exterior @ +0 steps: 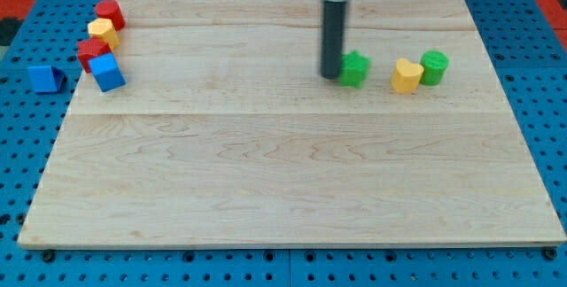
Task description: Move the red star diagonally to the top left of the green star
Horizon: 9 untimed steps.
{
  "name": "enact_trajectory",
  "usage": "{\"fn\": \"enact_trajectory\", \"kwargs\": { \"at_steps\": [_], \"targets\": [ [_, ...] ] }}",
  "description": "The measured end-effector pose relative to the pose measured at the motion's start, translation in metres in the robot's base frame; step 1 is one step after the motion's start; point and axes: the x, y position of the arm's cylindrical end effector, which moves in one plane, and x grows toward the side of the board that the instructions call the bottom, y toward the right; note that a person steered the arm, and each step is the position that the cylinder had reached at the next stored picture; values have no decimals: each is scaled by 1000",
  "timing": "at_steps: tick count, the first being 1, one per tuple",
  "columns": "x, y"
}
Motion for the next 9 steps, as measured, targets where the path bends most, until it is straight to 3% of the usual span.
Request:
{"fn": "enact_trajectory", "kwargs": {
  "at_steps": [1, 2, 3, 4, 5, 6, 7, 9],
  "targets": [
    [22, -33],
    [103, -136],
    [92, -290],
    [41, -396],
    [17, -395],
    [-46, -364],
    [-63, -313],
    [-89, -291]
  ]
}}
